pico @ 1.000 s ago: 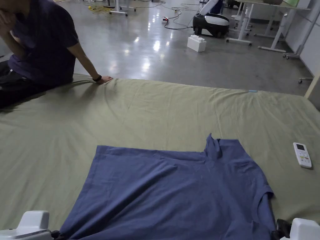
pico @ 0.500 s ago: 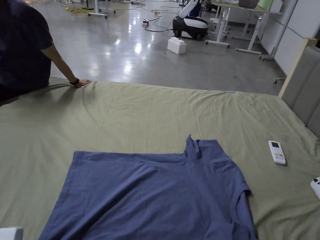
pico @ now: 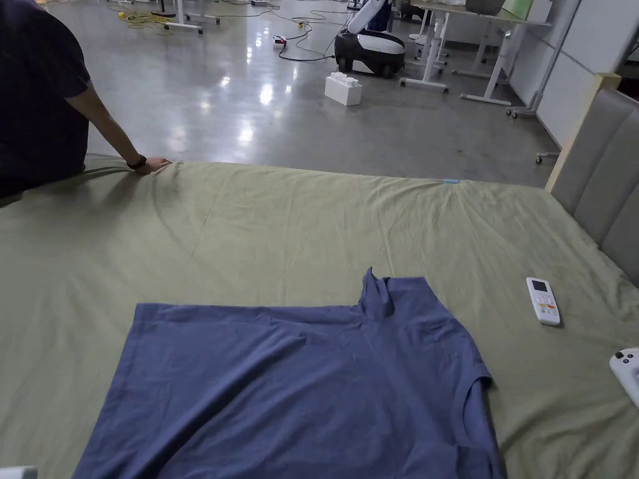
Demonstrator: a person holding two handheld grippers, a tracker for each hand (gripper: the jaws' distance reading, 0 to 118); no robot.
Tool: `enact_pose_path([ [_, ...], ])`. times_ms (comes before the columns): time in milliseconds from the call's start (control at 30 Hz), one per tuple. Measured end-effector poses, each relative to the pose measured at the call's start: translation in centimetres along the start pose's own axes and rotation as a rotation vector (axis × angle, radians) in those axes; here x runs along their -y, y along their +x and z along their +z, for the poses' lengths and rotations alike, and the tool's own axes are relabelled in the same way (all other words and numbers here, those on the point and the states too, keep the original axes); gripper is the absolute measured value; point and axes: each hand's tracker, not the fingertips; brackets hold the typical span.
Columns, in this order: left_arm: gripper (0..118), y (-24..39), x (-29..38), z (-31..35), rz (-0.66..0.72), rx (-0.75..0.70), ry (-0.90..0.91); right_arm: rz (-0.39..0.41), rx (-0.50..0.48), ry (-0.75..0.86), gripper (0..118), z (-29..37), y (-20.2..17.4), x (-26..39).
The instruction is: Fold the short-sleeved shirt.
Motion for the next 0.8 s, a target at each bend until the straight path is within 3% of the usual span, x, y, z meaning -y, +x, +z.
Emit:
enact_pose_path([
  [200, 9, -0.2, -0.1, 0.6, 0.013, 0.023, 0.019, -0.032, 0.065, 0.031, 3, 1.4, 1.4, 0.0],
  [500, 9, 0.1, -0.6, 1.0, 0.048, 0.080, 0.063, -0.113, 0.009, 0.051, 3, 3.0, 2.8, -1.6],
  [800, 9, 0.4, -5.5, 1.9, 0.068, 0.126, 0.177, -0.201, -0.068, 0.117, 3, 5.1, 5.3, -7.0],
])
